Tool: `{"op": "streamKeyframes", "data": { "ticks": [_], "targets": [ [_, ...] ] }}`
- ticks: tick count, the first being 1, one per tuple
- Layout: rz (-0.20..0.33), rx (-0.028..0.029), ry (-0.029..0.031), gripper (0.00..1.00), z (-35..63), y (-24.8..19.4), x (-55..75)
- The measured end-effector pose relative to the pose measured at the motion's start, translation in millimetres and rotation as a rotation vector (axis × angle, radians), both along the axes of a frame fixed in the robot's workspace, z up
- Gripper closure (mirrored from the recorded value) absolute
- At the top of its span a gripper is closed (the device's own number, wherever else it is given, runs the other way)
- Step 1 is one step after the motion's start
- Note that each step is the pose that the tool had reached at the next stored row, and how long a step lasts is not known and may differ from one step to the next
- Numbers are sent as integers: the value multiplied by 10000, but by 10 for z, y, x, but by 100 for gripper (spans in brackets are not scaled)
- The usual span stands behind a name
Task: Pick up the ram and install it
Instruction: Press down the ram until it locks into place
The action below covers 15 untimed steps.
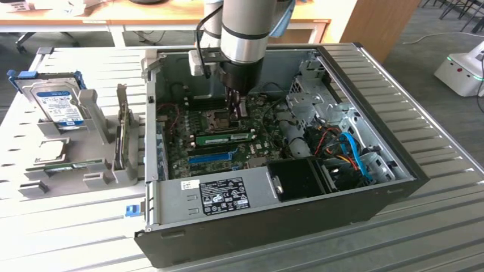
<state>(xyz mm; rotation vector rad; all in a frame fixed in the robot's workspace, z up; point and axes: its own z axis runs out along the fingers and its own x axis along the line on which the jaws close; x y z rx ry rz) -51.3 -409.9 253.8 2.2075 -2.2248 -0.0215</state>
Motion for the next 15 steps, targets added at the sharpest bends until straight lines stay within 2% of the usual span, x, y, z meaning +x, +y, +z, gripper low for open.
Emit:
{"op": "streamKeyframes", "data": {
  "ticks": [15],
  "targets": [
    [0,0,1,89,-1,0,-296]
  ]
}}
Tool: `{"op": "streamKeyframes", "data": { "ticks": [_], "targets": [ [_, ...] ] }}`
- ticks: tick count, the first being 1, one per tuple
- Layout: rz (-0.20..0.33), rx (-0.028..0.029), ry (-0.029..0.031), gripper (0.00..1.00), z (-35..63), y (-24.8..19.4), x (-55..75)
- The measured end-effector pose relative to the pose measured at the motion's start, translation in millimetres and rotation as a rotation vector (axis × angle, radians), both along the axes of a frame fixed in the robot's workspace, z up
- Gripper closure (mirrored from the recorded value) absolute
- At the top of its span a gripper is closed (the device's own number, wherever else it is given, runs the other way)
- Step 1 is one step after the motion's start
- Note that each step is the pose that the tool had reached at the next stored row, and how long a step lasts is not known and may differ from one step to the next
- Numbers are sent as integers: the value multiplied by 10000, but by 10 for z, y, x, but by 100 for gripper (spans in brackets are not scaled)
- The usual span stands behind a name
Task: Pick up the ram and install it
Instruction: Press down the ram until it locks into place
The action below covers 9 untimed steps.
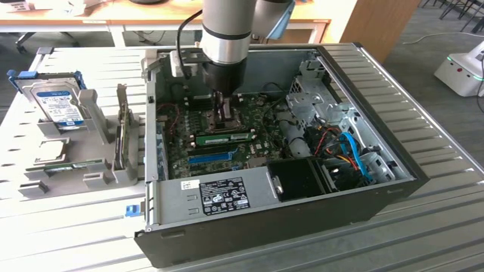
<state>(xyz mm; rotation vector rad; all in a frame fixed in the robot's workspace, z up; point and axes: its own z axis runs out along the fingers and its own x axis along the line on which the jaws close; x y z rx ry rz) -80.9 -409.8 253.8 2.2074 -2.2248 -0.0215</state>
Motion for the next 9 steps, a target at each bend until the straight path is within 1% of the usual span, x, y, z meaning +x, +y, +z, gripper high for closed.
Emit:
{"op": "streamKeyframes", "data": {
  "ticks": [6,9],
  "targets": [
    [0,0,-1,89,-1,0,-101],
    [0,1,0,89,-1,1,-125]
  ]
}}
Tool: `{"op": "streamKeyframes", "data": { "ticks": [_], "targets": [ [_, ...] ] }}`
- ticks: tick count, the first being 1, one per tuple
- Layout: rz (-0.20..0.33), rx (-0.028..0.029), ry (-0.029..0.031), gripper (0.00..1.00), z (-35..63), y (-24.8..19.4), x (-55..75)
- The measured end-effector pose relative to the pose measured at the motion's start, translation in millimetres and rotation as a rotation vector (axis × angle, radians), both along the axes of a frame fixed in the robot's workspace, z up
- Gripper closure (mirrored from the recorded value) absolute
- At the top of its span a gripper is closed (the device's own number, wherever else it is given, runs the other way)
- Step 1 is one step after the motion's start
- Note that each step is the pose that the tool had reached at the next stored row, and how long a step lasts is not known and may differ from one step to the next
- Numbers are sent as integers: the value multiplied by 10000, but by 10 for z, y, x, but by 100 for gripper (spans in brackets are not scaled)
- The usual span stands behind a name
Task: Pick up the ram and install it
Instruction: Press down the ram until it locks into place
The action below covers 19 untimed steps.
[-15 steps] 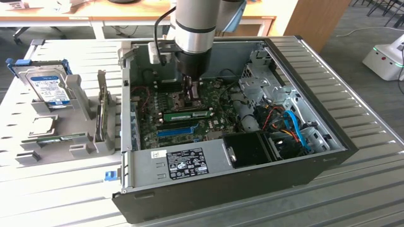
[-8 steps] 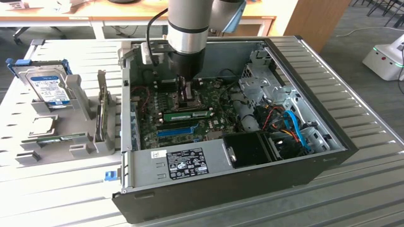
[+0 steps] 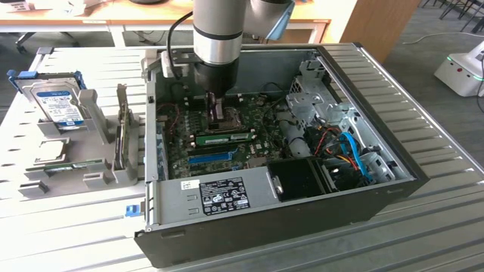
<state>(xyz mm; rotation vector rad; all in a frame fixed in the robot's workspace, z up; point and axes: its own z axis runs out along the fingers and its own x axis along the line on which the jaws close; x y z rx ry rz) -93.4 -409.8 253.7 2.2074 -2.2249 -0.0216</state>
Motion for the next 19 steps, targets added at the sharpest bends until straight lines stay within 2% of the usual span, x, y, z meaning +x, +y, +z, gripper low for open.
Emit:
{"op": "streamKeyframes", "data": {
  "ticks": [7,14,19],
  "targets": [
    [1,-1,1,89,1,-1,-1],
    [0,-1,1,89,0,-31,-1],
    [0,-1,0,89,0,-32,-1]
  ]
}}
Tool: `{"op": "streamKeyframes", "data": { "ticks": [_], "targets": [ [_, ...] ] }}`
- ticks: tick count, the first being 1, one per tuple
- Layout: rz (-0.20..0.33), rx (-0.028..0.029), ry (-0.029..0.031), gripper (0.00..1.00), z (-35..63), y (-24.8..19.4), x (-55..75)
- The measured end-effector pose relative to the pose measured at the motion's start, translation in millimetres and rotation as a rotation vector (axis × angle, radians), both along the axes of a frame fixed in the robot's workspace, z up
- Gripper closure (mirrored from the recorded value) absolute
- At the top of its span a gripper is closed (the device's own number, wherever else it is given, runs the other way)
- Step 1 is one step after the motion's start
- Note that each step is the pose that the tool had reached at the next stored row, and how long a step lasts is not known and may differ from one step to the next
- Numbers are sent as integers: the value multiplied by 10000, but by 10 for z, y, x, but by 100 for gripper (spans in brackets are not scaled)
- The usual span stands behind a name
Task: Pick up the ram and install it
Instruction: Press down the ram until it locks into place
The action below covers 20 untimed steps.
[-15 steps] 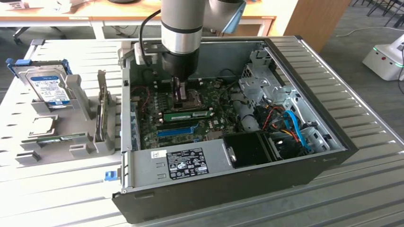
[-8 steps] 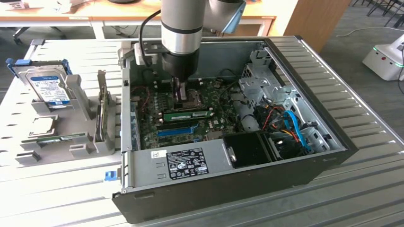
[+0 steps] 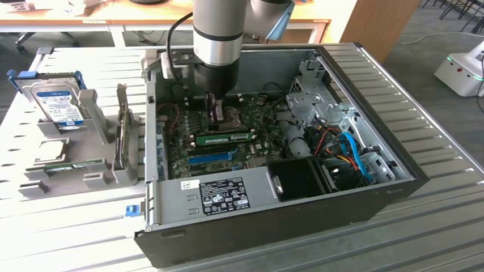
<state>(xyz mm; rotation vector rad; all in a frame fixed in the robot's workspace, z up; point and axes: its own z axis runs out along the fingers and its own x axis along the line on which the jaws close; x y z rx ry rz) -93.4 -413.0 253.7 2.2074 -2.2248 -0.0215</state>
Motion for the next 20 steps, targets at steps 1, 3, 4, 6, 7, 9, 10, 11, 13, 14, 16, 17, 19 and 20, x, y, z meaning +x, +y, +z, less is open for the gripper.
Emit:
{"op": "streamKeyframes", "data": {
  "ticks": [1,3,4,6,7,9,10,11,13,14,16,17,19,20],
  "targets": [
    [0,0,1,89,0,0,0],
    [0,-1,1,89,-2,-1,0],
    [0,-1,1,89,-4,-1,-1],
    [1,1,0,89,-13,0,0],
    [0,0,0,89,-19,0,0],
    [1,0,0,89,-34,0,0],
    [0,0,1,89,-42,0,0],
    [1,1,0,89,-52,0,0],
    [1,0,1,89,-69,0,-1],
    [0,0,1,89,-77,0,-1],
    [1,1,0,89,-90,0,0],
    [1,1,0,89,-96,0,0],
    [0,0,1,89,-108,0,0],
    [1,1,0,89,-115,0,0]
  ]
}}
